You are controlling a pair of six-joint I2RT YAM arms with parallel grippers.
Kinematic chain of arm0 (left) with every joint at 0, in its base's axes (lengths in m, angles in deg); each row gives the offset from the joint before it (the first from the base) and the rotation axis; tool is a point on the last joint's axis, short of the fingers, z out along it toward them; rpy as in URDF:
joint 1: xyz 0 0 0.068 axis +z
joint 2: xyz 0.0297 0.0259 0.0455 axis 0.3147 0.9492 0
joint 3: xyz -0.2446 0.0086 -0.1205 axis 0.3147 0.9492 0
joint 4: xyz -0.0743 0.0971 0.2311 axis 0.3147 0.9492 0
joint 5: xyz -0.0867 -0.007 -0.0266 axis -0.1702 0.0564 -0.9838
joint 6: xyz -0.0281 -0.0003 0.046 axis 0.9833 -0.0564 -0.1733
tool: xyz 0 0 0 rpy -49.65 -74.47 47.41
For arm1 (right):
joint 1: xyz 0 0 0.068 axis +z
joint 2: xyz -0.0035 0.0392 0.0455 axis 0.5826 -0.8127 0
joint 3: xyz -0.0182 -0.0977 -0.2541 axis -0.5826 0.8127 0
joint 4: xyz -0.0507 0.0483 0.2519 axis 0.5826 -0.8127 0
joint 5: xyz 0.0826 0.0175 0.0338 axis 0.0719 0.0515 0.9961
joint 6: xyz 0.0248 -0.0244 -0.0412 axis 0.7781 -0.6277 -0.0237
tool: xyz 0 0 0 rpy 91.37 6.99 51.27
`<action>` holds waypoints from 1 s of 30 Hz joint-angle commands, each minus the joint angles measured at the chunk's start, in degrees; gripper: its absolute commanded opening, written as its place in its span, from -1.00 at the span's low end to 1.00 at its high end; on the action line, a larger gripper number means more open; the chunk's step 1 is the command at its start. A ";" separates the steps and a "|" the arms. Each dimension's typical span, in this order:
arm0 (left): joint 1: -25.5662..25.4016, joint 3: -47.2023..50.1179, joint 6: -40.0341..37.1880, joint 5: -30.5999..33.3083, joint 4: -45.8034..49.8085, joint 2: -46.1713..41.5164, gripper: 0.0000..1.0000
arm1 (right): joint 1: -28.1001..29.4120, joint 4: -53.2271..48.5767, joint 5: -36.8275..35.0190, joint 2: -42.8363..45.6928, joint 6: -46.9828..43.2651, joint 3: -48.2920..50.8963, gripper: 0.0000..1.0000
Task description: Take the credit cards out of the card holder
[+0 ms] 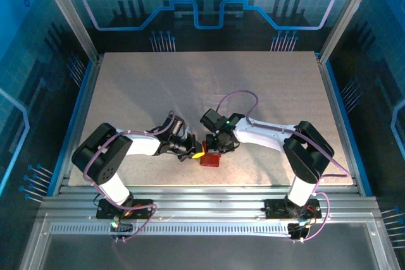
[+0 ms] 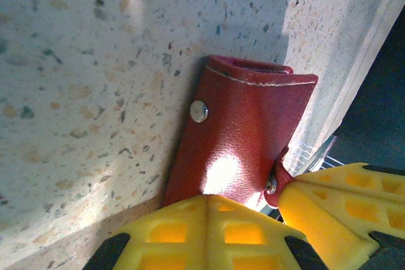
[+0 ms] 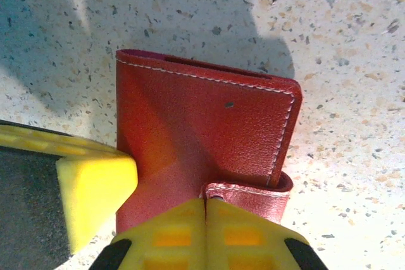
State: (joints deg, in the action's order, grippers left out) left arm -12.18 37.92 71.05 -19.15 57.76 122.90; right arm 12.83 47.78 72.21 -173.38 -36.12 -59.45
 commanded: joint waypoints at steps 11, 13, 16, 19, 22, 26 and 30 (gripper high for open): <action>0.85 0.26 -2.18 3.96 10.40 -0.50 -1.00 | -1.95 -3.54 -2.93 6.55 -1.65 5.80 -1.00; 0.78 -0.55 -2.58 4.04 11.46 -1.44 -1.00 | -2.41 -2.70 -2.64 7.52 -2.05 7.04 -1.00; 0.56 -2.62 -3.99 4.61 14.83 -2.59 -1.00 | -2.97 -1.30 -2.45 8.90 -2.20 8.78 -0.97; 0.42 -4.23 -5.09 5.42 17.86 -4.38 -0.90 | -3.95 0.79 -1.33 9.89 -1.90 10.98 -0.88; 0.31 -5.45 -5.60 6.53 20.30 -6.54 -0.81 | -5.10 4.91 1.02 10.71 -2.09 13.62 -0.75; 0.30 -7.95 -7.02 7.39 23.54 -7.32 -0.74 | -6.53 9.63 3.84 11.44 -1.53 17.18 -0.61; 0.05 -9.16 -6.85 7.25 23.61 -6.87 -0.70 | -7.55 11.61 5.40 10.92 -1.89 18.18 -0.58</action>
State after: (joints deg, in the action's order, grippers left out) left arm -11.83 30.40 65.21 -12.76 77.71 116.69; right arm 6.06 55.91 75.27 -163.15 -37.98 -41.86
